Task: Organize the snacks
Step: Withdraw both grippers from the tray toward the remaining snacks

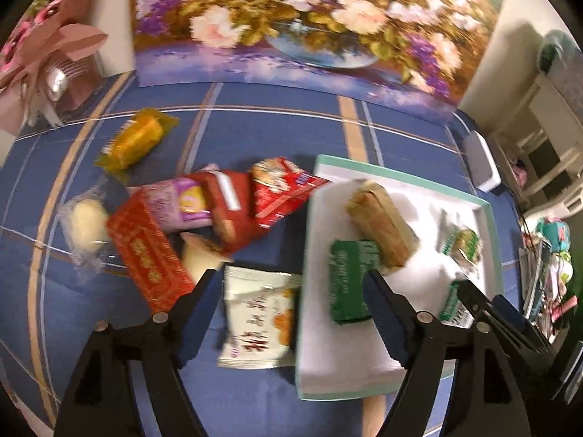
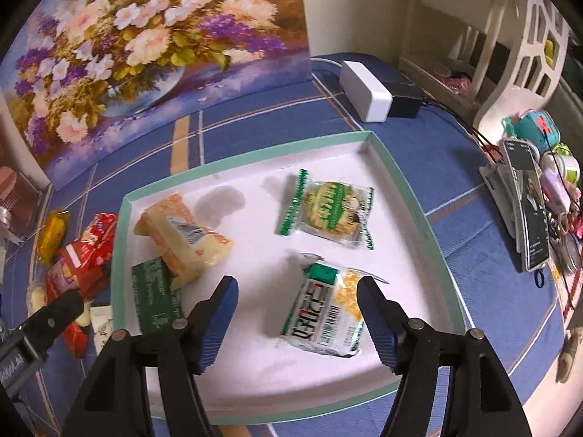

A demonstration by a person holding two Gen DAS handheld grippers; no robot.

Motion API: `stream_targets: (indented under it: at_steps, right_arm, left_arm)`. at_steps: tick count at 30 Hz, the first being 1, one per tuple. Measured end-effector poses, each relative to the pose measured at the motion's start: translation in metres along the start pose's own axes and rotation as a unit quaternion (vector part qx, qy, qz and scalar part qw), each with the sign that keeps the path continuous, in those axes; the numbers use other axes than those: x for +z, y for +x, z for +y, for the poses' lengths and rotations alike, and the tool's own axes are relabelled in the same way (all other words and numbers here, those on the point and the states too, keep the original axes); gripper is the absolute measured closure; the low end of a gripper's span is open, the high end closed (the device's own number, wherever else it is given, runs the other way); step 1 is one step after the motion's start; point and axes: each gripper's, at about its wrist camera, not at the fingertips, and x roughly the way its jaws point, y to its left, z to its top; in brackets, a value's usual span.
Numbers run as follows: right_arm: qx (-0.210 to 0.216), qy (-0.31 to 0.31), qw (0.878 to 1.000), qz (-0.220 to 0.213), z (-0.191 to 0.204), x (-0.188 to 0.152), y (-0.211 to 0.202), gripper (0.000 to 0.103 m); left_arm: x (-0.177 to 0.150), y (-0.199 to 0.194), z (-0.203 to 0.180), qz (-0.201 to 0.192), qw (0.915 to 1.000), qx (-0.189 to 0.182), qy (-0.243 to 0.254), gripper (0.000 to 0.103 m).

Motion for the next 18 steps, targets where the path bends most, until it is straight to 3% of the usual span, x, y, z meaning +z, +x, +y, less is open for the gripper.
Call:
stream_targets:
  at_steps: [2, 7, 10, 18]
  right_arm:
    - [0.006, -0.01, 1.0, -0.003, 0.009, 0.0, -0.002, 0.026]
    - [0.019, -0.035, 0.999, -0.01, 0.033, -0.002, -0.008, 0.025]
    - [0.032, -0.042, 0.999, -0.015, 0.044, -0.002, -0.014, 0.024]
    - [0.045, -0.062, 0.996, -0.034, 0.077, -0.002, -0.036, 0.022]
  left_arm:
    - [0.002, -0.003, 0.011, -0.005, 0.9999, 0.012, -0.009, 0.012]
    - [0.005, -0.014, 0.05, -0.024, 0.9981, 0.037, -0.043, 0.012]
    - [0.004, -0.022, 0.074, -0.034, 0.9955, 0.062, -0.063, 0.004]
    - [0.007, -0.047, 0.133, -0.059, 0.9866, 0.097, -0.117, 0.004]
